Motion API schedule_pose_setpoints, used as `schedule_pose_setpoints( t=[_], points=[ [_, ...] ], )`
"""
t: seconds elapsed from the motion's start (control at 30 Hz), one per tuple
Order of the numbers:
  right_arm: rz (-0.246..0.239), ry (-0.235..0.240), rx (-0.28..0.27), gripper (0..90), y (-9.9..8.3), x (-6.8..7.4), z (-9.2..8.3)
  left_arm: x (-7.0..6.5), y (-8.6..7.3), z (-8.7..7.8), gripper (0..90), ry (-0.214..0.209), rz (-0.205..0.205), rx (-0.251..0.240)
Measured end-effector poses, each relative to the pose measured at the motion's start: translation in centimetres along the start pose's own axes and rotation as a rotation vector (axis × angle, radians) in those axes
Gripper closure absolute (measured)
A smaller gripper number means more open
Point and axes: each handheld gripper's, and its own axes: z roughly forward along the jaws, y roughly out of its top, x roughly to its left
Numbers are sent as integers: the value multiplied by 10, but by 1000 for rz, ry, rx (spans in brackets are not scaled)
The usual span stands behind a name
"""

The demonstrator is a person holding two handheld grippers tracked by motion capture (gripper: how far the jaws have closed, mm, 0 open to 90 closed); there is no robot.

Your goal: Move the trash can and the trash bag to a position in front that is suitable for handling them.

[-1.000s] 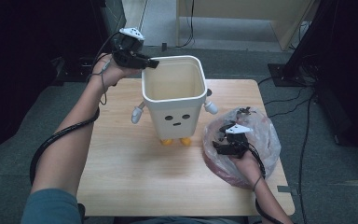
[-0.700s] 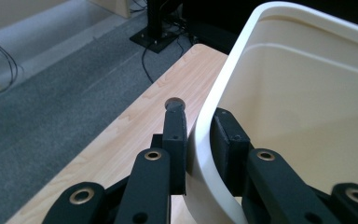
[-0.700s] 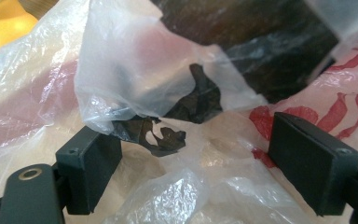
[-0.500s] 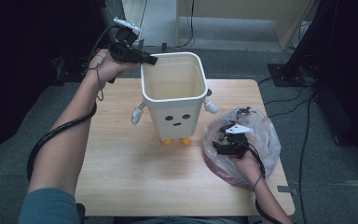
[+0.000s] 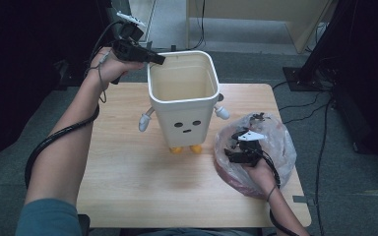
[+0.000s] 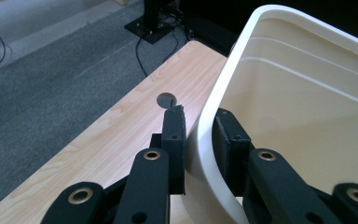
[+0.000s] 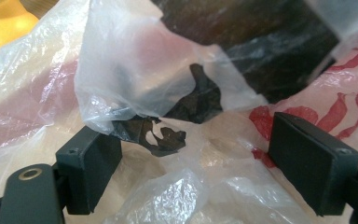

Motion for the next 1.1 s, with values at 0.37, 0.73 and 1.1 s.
schedule_pose_setpoints(
  t=[0.37,0.73,1.1],
  points=[
    [0,3,1,173,0,0,0,1,1,-15,771,-1,-2,-15],
    [-1,2,0,173,0,0,0,6,-4,-29,771,-1,-3,-9],
    [-1,2,1,173,0,0,0,10,-14,-45,771,12,1,-19]
  ],
)
